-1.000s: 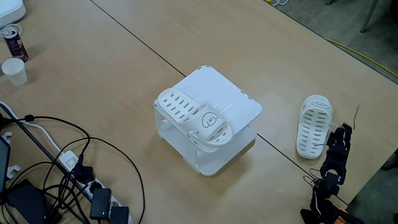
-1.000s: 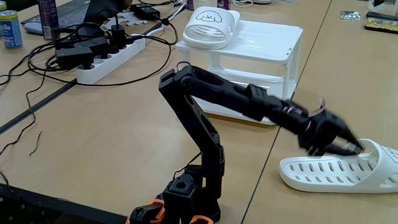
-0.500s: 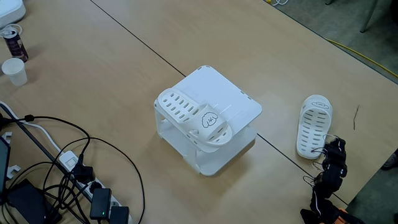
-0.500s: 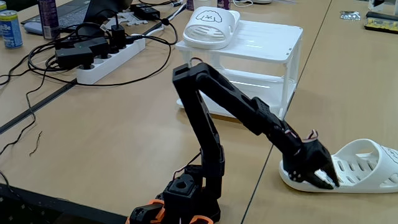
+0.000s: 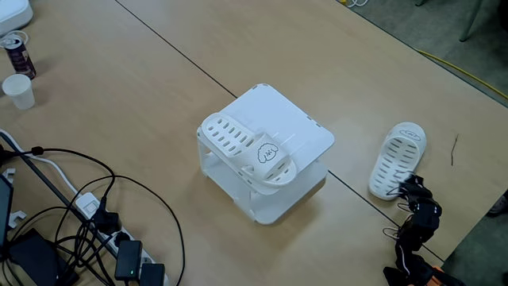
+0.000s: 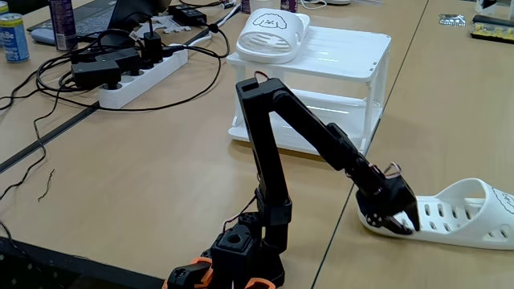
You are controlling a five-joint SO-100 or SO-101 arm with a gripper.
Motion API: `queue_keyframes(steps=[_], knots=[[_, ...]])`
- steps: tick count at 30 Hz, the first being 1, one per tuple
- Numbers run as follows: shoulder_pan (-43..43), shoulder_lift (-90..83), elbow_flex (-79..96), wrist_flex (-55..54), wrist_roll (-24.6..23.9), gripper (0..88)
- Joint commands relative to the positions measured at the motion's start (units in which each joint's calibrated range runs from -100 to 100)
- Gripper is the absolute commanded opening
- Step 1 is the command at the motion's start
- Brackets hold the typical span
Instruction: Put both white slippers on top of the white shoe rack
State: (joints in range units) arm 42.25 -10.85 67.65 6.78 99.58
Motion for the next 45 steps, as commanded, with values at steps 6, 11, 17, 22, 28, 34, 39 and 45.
queue_keyframes(steps=[6,11,17,22,28,34,39,45], knots=[[-10.1,-0.6,-3.3,-0.7,0.4,0.6],[-14.4,-0.6,-4.0,-0.7,0.4,0.7],[-19.0,1.5,-7.2,-0.7,0.4,0.7],[-20.7,7.8,-12.6,-0.7,0.4,0.7],[-20.9,13.6,-19.1,-0.7,0.4,0.7],[-20.7,20.2,-27.7,-0.7,0.4,0.7],[-20.4,25.9,-34.2,-0.7,0.4,0.7],[-18.9,33.3,-44.7,-0.7,0.4,0.7]])
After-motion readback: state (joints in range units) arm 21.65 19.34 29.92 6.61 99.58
